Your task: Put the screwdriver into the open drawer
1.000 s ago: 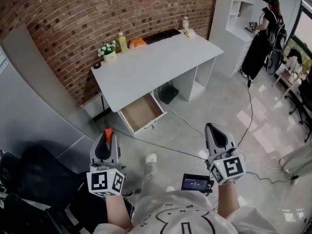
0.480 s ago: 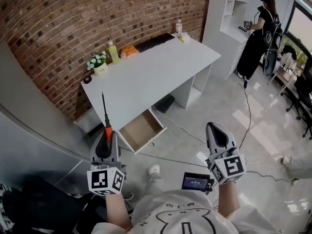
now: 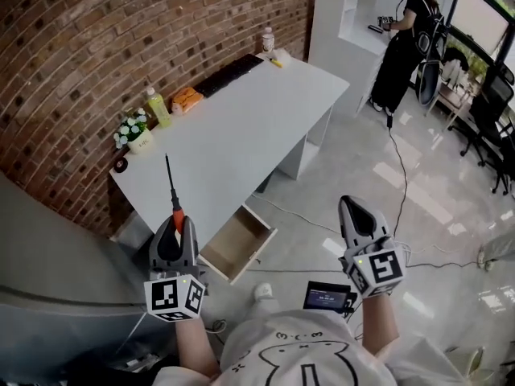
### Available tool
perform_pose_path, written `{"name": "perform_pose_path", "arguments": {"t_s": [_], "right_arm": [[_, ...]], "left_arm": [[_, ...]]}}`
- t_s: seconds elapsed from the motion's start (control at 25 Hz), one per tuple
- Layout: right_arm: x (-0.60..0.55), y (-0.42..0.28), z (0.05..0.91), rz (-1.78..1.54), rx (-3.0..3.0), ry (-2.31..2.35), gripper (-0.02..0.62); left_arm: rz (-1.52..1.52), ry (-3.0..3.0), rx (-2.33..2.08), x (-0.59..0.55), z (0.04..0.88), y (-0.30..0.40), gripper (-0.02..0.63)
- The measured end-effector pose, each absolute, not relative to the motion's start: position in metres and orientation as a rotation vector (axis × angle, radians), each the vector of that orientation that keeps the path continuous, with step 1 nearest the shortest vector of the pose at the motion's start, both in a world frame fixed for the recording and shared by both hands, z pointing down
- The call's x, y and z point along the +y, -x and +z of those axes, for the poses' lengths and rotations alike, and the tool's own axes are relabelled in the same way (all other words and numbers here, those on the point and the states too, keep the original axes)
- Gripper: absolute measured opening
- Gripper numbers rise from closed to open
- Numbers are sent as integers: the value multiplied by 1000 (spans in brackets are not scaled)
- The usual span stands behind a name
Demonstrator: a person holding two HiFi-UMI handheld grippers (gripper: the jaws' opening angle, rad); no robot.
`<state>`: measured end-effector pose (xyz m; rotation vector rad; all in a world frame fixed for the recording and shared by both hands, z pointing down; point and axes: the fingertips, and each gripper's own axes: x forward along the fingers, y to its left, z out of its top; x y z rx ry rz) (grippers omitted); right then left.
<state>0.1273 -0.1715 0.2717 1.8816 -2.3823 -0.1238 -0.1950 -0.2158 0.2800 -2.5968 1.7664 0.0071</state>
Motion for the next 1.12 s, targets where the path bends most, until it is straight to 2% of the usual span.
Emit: {"name": "perform_pose_path", "arguments": {"t_s": [0.56,1.12], "right_arm": [[-210,-154,337,61,-2279,-1828,18],[-230,-191,439,321,-2283,-1644,18]], "left_arm": [[-127,2772,1776,-270,362,160,109],[-317,2844,1936,-240,461,123,109]]}}
